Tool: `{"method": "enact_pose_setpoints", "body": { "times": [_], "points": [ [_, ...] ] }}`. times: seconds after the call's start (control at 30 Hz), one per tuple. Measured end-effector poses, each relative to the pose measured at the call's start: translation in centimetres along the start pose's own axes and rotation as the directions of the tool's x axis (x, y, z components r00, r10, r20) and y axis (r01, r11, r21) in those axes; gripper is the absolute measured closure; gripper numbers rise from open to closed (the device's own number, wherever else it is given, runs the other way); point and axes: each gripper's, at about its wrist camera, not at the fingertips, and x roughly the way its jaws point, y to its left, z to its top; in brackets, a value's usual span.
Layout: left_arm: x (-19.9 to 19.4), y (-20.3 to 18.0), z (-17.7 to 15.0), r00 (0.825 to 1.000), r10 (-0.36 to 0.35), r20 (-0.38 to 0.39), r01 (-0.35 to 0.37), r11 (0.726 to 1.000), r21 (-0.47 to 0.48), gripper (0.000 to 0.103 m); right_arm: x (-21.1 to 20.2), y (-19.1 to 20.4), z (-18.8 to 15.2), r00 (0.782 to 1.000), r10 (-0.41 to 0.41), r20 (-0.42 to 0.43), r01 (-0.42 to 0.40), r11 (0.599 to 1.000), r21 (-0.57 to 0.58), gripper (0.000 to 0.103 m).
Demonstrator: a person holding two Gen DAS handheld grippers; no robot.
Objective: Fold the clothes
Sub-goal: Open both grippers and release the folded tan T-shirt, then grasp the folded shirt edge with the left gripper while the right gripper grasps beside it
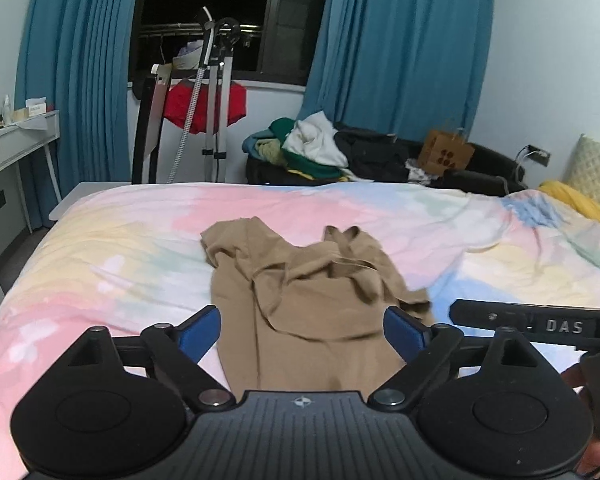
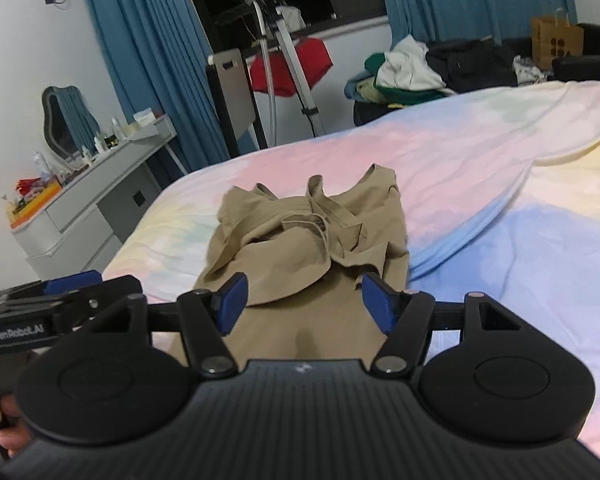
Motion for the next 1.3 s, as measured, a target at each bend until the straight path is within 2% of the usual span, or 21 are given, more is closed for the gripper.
{"method": "enact_pose_setpoints", "body": {
  "times": [0.03, 0.17, 0.27, 0.3, 0.33, 0.4, 0.53, 0.63, 0.77, 0.9, 0.97, 1.03, 1.1, 1.17, 1.3],
  "points": [
    [-0.6, -0.3, -0.5, 1.0, 0.0, 0.005, 0.0, 1.0, 0.011, 0.007, -0.2, 0.0, -0.2, 1.0, 0.0, 0.002, 0.0, 1.0, 0.001, 0.038],
    [-2.6, -1.5, -2.2, 1.0, 0.016, 0.027, -0.019, 0.996, 0.082, 0.006, -1.0, 0.1, -0.9, 1.0, 0.0, 0.012, 0.0, 1.0, 0.005, 0.037],
    [-2.5, -2.1, -2.5, 0.999, 0.018, 0.037, -0.022, 0.994, 0.104, 0.003, -1.4, 0.1, -1.3, 1.0, -0.003, 0.022, 0.003, 1.0, 0.007, 0.037],
    [-2.4, -2.1, -2.5, 0.999, 0.02, 0.041, -0.024, 0.994, 0.106, 0.003, -1.4, 0.0, -1.3, 0.999, -0.006, 0.036, 0.006, 1.0, 0.007, 0.034],
    [-2.1, -2.2, -2.5, 0.999, 0.024, 0.047, -0.029, 0.994, 0.105, 0.001, -1.3, -0.1, -1.3, 0.999, -0.007, 0.053, 0.006, 1.0, 0.008, 0.023],
    [-1.4, -1.9, -2.7, 0.998, 0.032, 0.047, -0.036, 0.995, 0.092, 0.0, -1.3, -0.2, -1.4, 0.996, -0.008, 0.088, 0.007, 1.0, 0.01, 0.016],
    [0.5, -0.7, -3.0, 1.0, 0.015, -0.009, -0.015, 0.999, 0.029, 0.0, -0.7, -0.9, -1.3, 0.995, 0.006, 0.101, -0.01, 0.999, 0.035, 0.017],
    [2.0, 0.7, -3.3, 0.997, 0.001, -0.08, -0.007, 0.997, -0.073, 0.0, -0.2, -1.2, -1.4, 0.997, 0.004, 0.082, -0.009, 0.998, 0.061, 0.017],
    [3.2, 2.7, -3.6, 0.988, -0.048, -0.15, 0.011, 0.971, -0.24, 0.0, 0.5, -2.1, -1.7, 0.997, 0.067, 0.036, -0.072, 0.984, 0.161, 0.017],
    [4.1, 4.3, -4.2, 0.975, -0.115, -0.192, 0.034, 0.924, -0.382, 0.0, 1.3, -3.5, -2.1, 0.99, 0.14, -0.011, -0.13, 0.942, 0.308, 0.017],
    [4.7, 5.1, -4.7, 0.965, -0.16, -0.209, 0.048, 0.887, -0.459, 0.0, 1.5, -4.1, -2.3, 0.985, 0.168, -0.024, -0.147, 0.916, 0.374, 0.017],
    [5.5, 5.9, -5.5, 0.953, -0.21, -0.219, 0.059, 0.836, -0.546, 0.001, 1.6, -4.6, -2.4, 0.983, 0.183, -0.029, -0.154, 0.893, 0.423, 0.017],
    [6.5, 6.7, -6.6, 0.942, -0.252, -0.223, 0.057, 0.773, -0.632, 0.002, 1.8, -5.1, -2.7, 0.978, 0.206, -0.035, -0.165, 0.866, 0.472, 0.017],
    [7.6, 7.2, -7.5, 0.935, -0.275, -0.224, 0.047, 0.722, -0.69, 0.008, 2.0, -5.6, -2.9, 0.972, 0.231, -0.041, -0.176, 0.835, 0.521, 0.016],
    [9.3, 8.4, -8.7, 0.936, -0.295, -0.193, 0.039, 0.631, -0.774, 0.008, 3.2, -5.4, -4.2, 0.948, 0.303, -0.092, -0.19, 0.776, 0.601, 0.015]
  ]
}}
